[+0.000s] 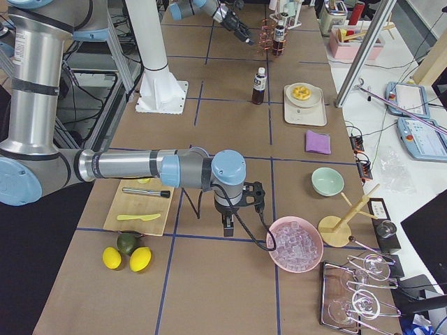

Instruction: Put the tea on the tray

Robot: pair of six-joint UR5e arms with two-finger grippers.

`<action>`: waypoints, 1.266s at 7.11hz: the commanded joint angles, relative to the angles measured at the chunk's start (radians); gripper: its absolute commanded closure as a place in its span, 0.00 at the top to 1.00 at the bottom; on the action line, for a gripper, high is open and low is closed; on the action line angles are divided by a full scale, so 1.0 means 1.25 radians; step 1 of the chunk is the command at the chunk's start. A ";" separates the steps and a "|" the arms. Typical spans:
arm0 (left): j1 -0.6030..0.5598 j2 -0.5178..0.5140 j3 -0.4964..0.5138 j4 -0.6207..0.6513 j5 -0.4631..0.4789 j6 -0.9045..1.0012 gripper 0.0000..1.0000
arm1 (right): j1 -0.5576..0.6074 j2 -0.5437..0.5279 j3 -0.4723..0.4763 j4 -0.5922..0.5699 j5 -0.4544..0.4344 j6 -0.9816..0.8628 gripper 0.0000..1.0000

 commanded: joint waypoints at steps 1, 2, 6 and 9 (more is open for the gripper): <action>-0.093 0.075 -0.027 0.010 -0.229 0.044 1.00 | 0.000 0.001 0.002 0.001 0.001 -0.001 1.00; -0.157 0.087 -0.027 0.070 -0.389 0.046 1.00 | 0.000 0.004 0.003 0.001 0.001 0.000 1.00; -0.367 0.207 -0.038 0.281 -0.819 0.354 1.00 | -0.002 0.009 0.007 0.047 0.059 0.015 1.00; -0.561 0.326 -0.036 0.339 -0.938 0.664 1.00 | -0.064 0.093 0.007 0.107 0.110 0.021 0.99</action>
